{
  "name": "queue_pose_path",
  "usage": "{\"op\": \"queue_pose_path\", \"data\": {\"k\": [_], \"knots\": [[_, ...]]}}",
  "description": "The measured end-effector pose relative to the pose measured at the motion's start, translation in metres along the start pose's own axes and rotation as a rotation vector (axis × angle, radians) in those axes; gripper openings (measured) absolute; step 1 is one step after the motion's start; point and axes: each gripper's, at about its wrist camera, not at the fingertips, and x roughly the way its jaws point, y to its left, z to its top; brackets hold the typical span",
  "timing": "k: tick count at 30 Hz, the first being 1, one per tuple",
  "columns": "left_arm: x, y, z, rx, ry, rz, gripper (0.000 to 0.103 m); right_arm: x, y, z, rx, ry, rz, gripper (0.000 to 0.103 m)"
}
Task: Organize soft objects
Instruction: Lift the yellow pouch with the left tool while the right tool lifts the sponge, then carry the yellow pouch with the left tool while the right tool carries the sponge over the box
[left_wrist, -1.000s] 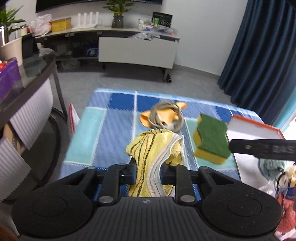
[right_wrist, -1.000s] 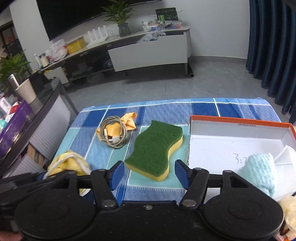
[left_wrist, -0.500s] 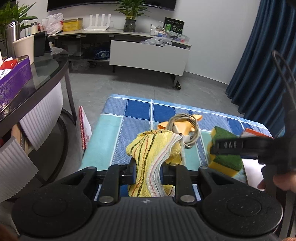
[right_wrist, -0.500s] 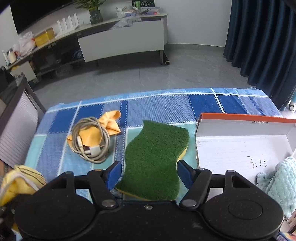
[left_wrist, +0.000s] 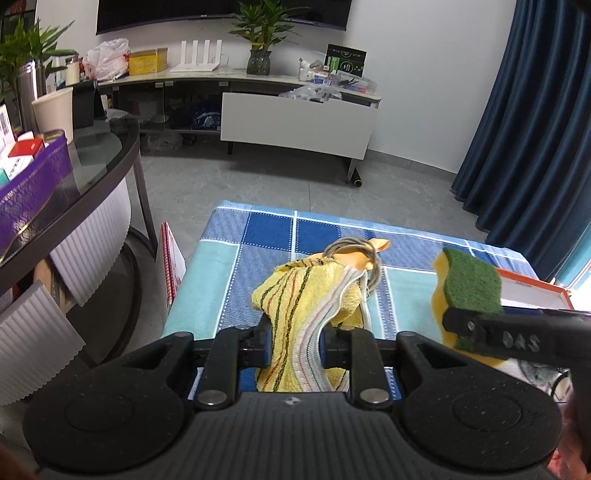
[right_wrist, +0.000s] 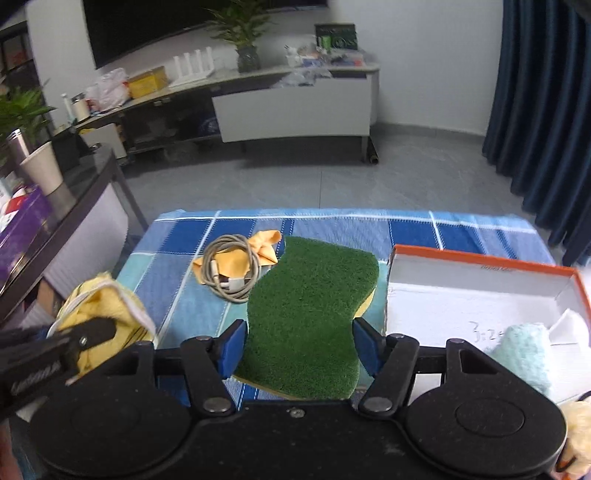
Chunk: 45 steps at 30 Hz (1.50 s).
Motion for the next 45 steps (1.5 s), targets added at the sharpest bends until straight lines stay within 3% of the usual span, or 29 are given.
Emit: {"op": "queue_pose_path", "data": {"k": [4,16,45], "knots": [[-0.015,-0.008,-0.004,0.012,-0.013,0.0,0.023,-0.033,0.0,-0.008,-0.033,-0.025,0.035,0.075],[-0.055,-0.026,-0.029,0.006,-0.022,0.013,0.023,-0.098,-0.005,-0.044,-0.104,-0.073,0.017,0.075],[-0.095,-0.052,-0.069,0.036,-0.056,0.016,0.023,-0.151,-0.021,-0.094,-0.106,-0.111,0.027,0.075]]}}
